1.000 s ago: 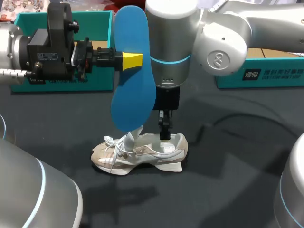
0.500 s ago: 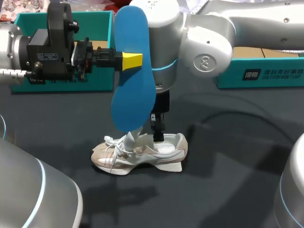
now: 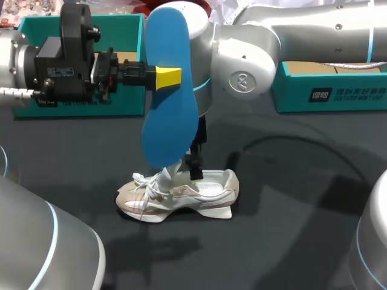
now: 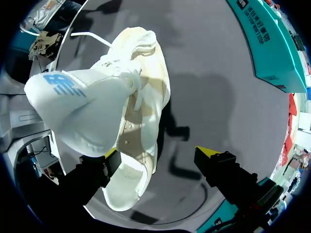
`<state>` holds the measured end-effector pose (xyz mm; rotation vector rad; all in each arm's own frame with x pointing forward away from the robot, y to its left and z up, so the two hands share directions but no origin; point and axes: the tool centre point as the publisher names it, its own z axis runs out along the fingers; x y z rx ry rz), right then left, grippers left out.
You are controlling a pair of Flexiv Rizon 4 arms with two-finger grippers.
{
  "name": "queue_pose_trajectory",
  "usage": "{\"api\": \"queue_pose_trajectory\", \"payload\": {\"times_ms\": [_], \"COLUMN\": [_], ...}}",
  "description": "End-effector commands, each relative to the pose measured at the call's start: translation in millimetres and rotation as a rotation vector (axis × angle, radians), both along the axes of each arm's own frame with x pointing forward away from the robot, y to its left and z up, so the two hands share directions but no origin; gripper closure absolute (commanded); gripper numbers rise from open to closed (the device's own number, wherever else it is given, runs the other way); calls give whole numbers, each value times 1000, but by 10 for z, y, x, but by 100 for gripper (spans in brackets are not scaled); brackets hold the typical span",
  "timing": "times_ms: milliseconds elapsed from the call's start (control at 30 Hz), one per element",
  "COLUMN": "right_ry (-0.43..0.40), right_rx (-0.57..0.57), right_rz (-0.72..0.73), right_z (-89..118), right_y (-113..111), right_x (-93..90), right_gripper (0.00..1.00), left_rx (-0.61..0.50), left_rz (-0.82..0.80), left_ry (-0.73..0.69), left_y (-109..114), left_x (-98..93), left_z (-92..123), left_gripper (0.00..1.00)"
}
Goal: Take the shoe out of the shoebox, open the shoe tongue, remove and reinsert the insole, then place the shoe into the shoebox
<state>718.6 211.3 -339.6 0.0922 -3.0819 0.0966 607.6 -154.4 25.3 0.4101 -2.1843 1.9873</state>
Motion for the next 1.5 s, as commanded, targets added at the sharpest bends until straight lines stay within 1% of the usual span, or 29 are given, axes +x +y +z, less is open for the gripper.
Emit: {"api": "queue_pose_trajectory", "payload": {"times_ms": [33,233,367,467,533,600,667,733,767,800,833,867,1100,1500], "right_ry": [5,37,54,58,63,69,74,78,78,81,82,84,93,110], "right_rx": [-3,20,35,38,40,42,46,48,49,50,51,51,40,9], "right_rz": [8,17,15,14,15,14,13,11,11,9,8,8,7,-8], "right_z": [-51,-214,-277,-295,-314,-330,-345,-360,-365,-371,-373,-375,-363,-236], "right_y": [30,79,90,96,95,98,101,101,101,103,104,105,118,95], "right_x": [10,-6,-12,-11,-7,-6,-10,-17,-21,-27,-29,-33,-65,-162], "right_gripper": [0,0,0,6,7,11,29,52,58,78,91,100,100,100], "left_rx": [1,1,1,1,1,1,1,1,1,1,1,1,1,1], "left_rz": [-1,-1,-1,-1,-1,-1,-1,-1,-1,-1,-1,-1,-1,-1], "left_ry": [0,0,0,0,0,0,0,0,0,0,0,0,0,0], "left_y": [-7,-7,-7,-7,-7,-7,-7,-7,-7,-7,-7,-7,-7,-7], "left_x": [3,3,3,3,3,3,3,3,3,3,3,3,3,3], "left_z": [-2,-2,-2,-2,-2,-2,-2,-2,-2,-2,-2,-2,-2,-2], "left_gripper": [100,100,100,100,100,100,100,100,100,100,100,100,100,100]}}
